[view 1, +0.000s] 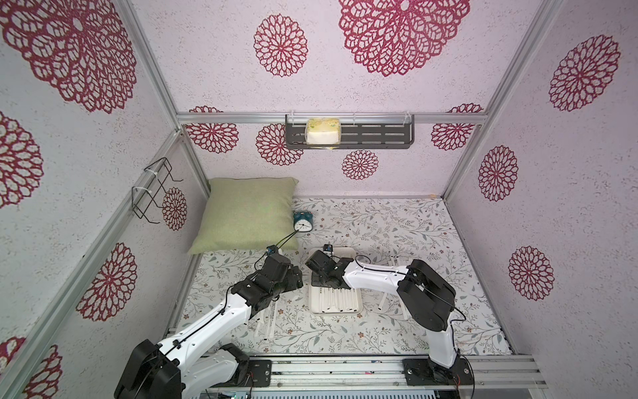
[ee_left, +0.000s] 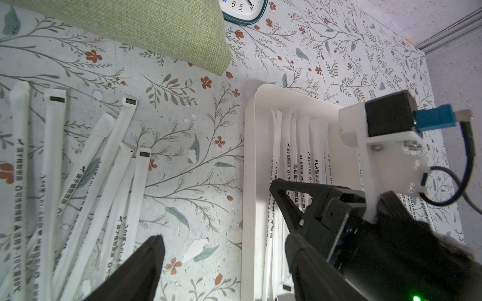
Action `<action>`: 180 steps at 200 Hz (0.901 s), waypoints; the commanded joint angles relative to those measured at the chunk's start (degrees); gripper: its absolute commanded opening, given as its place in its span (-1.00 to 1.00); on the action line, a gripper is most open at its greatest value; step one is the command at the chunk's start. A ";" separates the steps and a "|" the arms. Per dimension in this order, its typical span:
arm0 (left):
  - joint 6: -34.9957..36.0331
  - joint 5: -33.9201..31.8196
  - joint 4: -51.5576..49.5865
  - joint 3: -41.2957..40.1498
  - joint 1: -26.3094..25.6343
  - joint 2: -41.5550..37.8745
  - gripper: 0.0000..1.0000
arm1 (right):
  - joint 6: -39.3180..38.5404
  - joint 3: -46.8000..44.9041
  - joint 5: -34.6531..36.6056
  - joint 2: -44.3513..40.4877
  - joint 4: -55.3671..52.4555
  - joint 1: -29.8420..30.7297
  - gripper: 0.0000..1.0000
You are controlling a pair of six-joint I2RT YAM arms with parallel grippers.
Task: Put the straws into the storage box
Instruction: Place the straw in the storage box.
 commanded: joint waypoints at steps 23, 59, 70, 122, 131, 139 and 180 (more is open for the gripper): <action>0.47 0.12 1.31 0.76 0.47 0.83 0.61 | -2.13 1.53 1.40 0.03 -2.44 -0.29 -0.98; 0.40 0.29 1.27 0.78 0.47 0.93 0.61 | -2.30 1.70 1.38 0.63 -2.68 -0.29 -0.96; 0.41 0.28 1.16 0.69 0.45 0.92 0.61 | -2.39 1.61 1.29 0.68 -2.60 -0.32 -0.93; 0.33 -0.14 1.10 0.60 0.46 0.65 0.61 | -2.23 3.52 -0.04 -2.30 -3.35 -0.31 -0.54; 0.39 -0.14 1.15 0.65 0.47 0.75 0.61 | -2.18 3.89 -0.28 -3.15 -3.77 -0.29 -0.49; 0.48 -0.14 1.14 0.86 0.47 0.81 0.61 | -2.05 3.89 -0.51 -4.08 -4.08 -0.34 -0.44; 1.09 0.10 1.14 2.19 0.47 1.44 0.61 | -0.56 0.58 -0.93 -11.26 -5.72 -1.52 -0.34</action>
